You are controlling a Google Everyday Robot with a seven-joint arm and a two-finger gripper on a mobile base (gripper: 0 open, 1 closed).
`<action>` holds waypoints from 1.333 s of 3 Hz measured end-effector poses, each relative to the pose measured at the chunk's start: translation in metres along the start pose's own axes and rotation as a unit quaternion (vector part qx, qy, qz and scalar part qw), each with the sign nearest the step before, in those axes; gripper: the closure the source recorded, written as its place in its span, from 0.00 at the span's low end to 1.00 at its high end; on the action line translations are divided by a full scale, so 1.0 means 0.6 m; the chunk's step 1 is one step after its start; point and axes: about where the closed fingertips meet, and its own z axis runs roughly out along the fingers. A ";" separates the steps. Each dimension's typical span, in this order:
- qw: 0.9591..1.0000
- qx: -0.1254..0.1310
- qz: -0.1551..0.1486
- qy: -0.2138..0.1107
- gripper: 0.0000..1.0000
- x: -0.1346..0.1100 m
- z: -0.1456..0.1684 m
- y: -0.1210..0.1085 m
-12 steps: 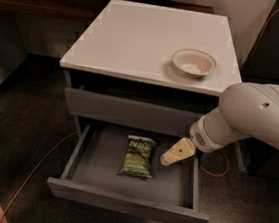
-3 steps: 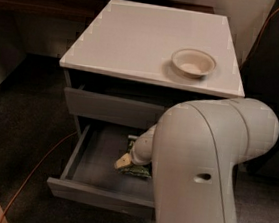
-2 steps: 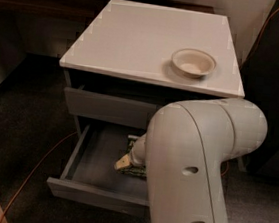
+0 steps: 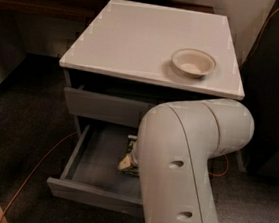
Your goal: Pick green jalapeno chip bag from middle drawer and place on counter
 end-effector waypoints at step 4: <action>0.999 -0.027 -0.034 -0.007 1.00 0.002 -0.170 0.027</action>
Offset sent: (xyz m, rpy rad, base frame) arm -0.0104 -0.0067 0.0334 0.0335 0.0322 -0.0488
